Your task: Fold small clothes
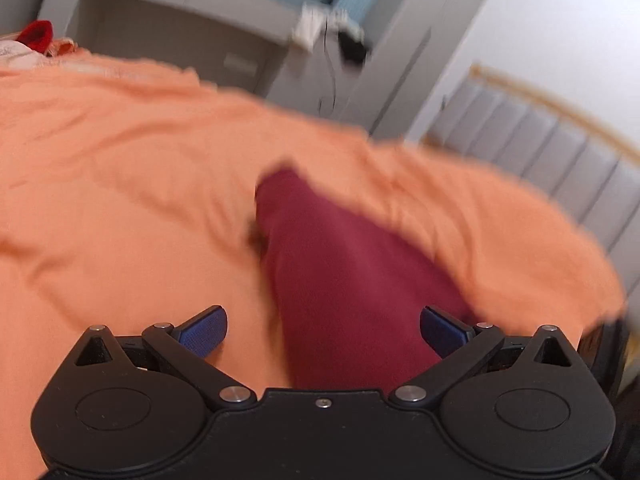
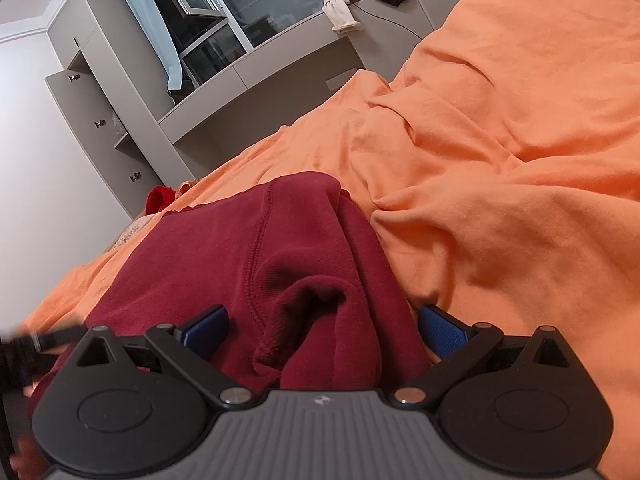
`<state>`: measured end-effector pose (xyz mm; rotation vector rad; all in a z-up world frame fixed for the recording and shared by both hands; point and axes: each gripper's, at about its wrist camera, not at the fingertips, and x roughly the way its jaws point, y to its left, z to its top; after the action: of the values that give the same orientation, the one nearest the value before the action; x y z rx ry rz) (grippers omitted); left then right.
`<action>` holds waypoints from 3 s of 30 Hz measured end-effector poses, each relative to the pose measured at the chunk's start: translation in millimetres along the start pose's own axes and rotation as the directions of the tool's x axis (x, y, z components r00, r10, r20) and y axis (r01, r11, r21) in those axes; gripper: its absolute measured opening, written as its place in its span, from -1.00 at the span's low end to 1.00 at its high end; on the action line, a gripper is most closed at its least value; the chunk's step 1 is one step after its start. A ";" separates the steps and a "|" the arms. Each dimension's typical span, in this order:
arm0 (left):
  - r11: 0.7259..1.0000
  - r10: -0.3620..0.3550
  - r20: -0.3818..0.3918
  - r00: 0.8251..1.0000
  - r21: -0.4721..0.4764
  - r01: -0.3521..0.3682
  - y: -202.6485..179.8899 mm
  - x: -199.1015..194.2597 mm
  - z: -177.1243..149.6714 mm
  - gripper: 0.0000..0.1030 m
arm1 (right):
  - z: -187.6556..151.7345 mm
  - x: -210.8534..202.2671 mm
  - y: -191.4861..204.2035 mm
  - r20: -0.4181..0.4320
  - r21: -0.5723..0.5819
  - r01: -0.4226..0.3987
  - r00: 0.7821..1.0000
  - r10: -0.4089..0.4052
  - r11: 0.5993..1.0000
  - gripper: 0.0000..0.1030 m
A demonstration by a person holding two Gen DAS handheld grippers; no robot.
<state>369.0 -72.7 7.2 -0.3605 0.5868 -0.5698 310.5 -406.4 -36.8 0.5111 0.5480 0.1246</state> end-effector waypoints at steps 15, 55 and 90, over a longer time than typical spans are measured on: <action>0.995 0.036 -0.070 0.997 -0.092 -0.043 33.8 53.1 -4.1 0.99 | -3.5 -1.7 -2.5 0.022 0.002 -0.019 1.000 0.019 1.000 1.00; 0.990 0.071 -0.022 0.997 -0.120 -0.073 30.0 24.6 2.3 0.99 | -3.8 -13.3 -11.6 0.066 0.074 -0.067 0.996 0.063 0.995 0.99; 0.995 0.096 -0.062 0.993 0.018 -0.095 11.8 22.5 -20.0 0.99 | -1.3 -5.7 -4.3 0.038 0.056 -0.012 0.999 0.010 0.998 0.99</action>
<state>377.0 -80.0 -23.3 -0.2997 0.6562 -0.4943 304.9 -411.0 -37.2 0.5705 0.5129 0.1104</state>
